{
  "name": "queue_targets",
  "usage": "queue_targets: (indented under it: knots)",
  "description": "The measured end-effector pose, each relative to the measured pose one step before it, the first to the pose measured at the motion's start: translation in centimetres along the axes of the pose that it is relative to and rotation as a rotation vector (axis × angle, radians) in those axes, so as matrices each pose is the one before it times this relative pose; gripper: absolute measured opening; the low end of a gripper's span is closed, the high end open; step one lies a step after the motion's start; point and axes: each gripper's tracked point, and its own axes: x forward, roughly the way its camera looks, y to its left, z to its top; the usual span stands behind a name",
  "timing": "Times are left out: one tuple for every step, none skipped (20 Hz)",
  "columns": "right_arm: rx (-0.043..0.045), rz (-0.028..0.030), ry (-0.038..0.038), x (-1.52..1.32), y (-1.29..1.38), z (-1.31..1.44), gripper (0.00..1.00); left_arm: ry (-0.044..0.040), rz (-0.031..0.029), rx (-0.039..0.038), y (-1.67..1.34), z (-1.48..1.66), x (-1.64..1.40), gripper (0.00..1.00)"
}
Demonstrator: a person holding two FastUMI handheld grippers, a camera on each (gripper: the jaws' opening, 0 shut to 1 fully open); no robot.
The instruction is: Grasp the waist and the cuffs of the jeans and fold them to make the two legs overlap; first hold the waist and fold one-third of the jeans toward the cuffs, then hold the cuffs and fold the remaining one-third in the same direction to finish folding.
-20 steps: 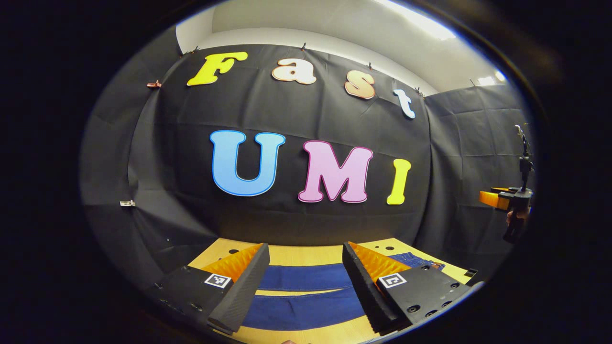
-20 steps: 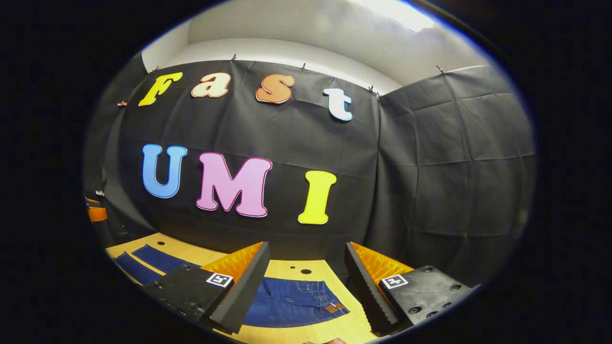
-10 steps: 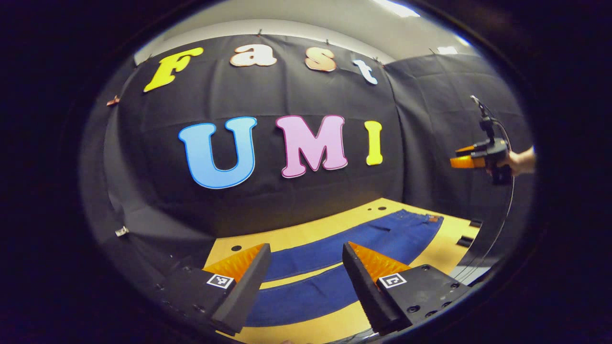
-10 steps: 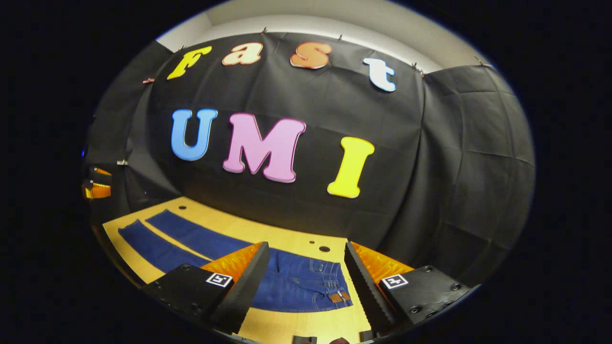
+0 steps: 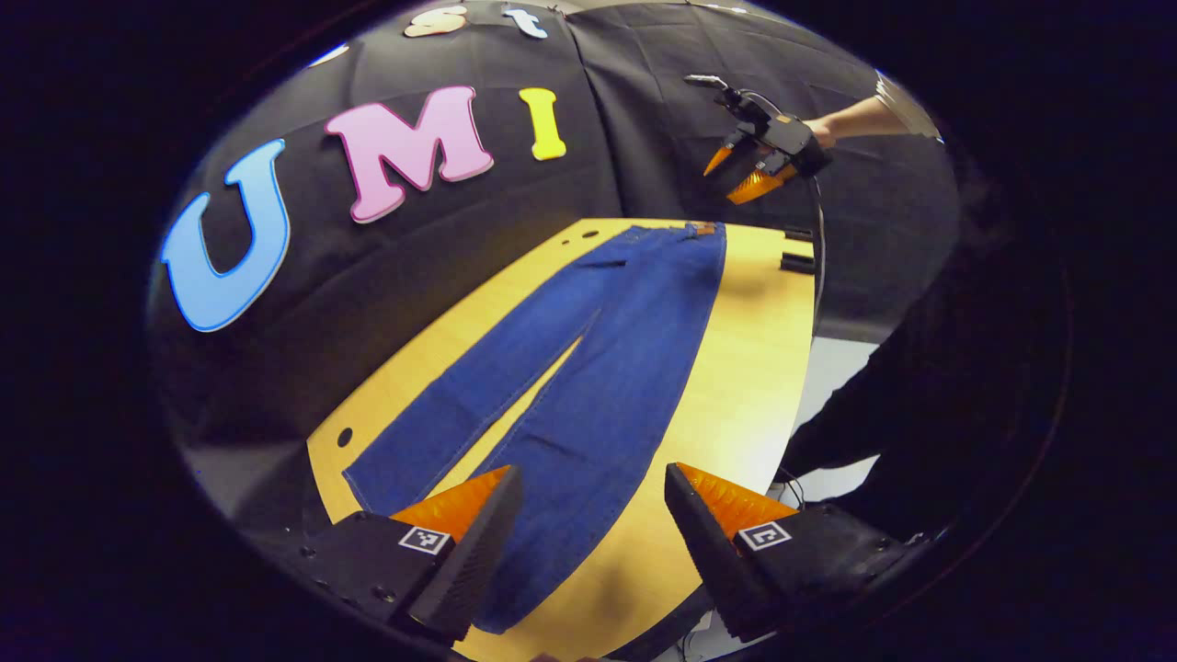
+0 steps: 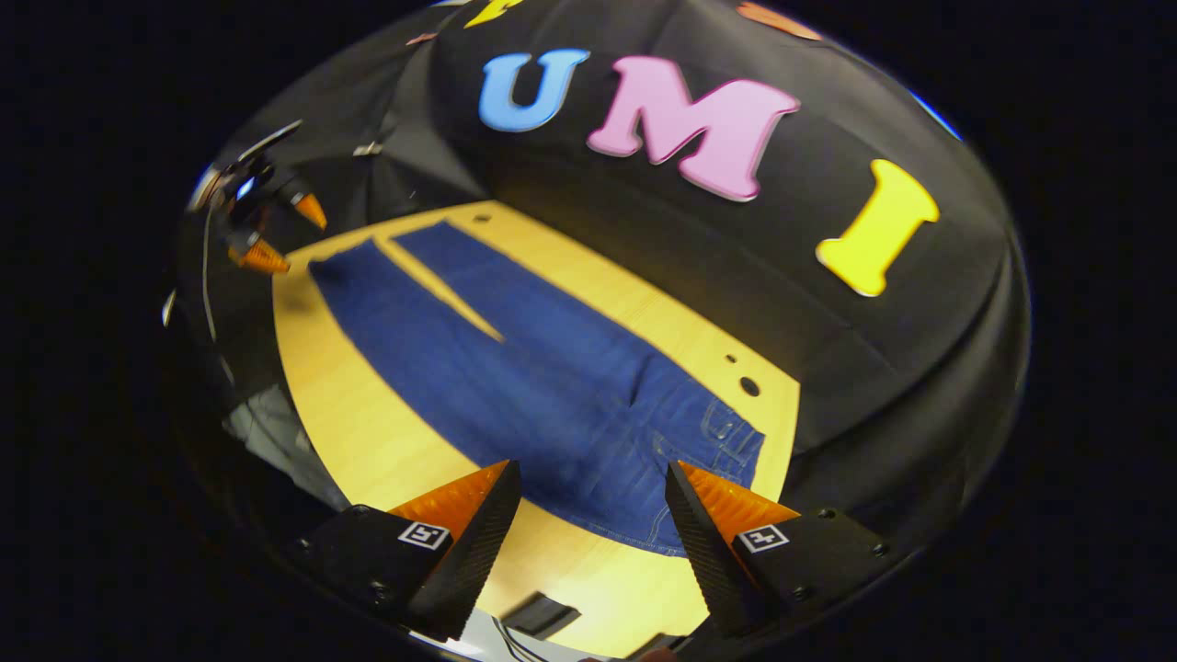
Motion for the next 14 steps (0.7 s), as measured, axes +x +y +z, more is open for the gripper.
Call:
queue_targets:
  knots:
    - [-0.02295,0.06858,0.06648,1.56,0.885,-1.6,0.97,0.05362,-0.03515,0.01692,0.274,-1.847,0.62,0.98]
    - [-0.02073,0.05059,0.06381,1.645,0.278,-1.39,0.98,0.05496,-0.03187,0.03083,0.333,-1.494,0.687,0.98]
    - [-0.03154,0.03725,0.05348,1.652,-0.267,-1.158,0.98,0.05796,-0.0357,0.03326,0.22,-1.466,0.797,0.98]
    - [-0.0268,0.03208,0.05509,1.384,-0.254,-1.11,0.98,0.0593,-0.03442,0.02735,0.174,-1.65,0.783,0.98]
    - [-0.01239,0.02691,0.04914,1.054,-0.243,-0.997,0.98,0.05321,-0.02345,0.01981,0.306,-1.597,0.354,0.98]
    - [0.00658,0.04125,0.05129,1.185,-0.025,-0.949,0.98,0.04584,-0.01503,0.01083,0.529,-1.193,0.623,0.98]
    - [0.01697,0.0291,0.03541,0.855,-0.103,-0.549,0.98,0.03623,-0.00869,0.00494,0.656,-0.917,0.479,0.98]
    - [0.01221,0.02382,0.02296,0.991,-0.343,-0.374,0.98,0.02975,-0.00968,-0.00234,0.662,-0.632,0.612,0.98]
    - [0.00796,0.01713,0.01146,0.745,-0.426,-0.077,0.98,0.03525,-0.01955,-0.00321,-0.876,-0.555,-0.058,0.98]
    - [0.01129,0.01303,0.01477,0.525,-0.448,-0.154,0.98,0.03296,-0.02137,0.00638,-0.349,-0.557,0.238,0.98]
    - [0.01479,0.01743,0.02434,0.406,-0.178,-0.446,0.98,0.02117,-0.01952,0.01481,-0.125,-0.344,0.444,0.98]
    - [0.0137,0.01618,0.02469,0.423,-0.214,-0.458,0.98,0.01975,-0.01112,0.01582,-0.033,-0.357,0.433,0.98]
    - [0.00575,0.00885,0.02083,0.367,-0.315,-0.499,0.97,0.02571,-0.01643,0.00711,0.129,-0.689,0.204,0.98]
    - [-0.00129,0.0034,0.01893,0.379,-0.522,-0.535,0.97,0.02414,-0.01866,-0.00844,-0.232,-0.46,0.098,0.98]
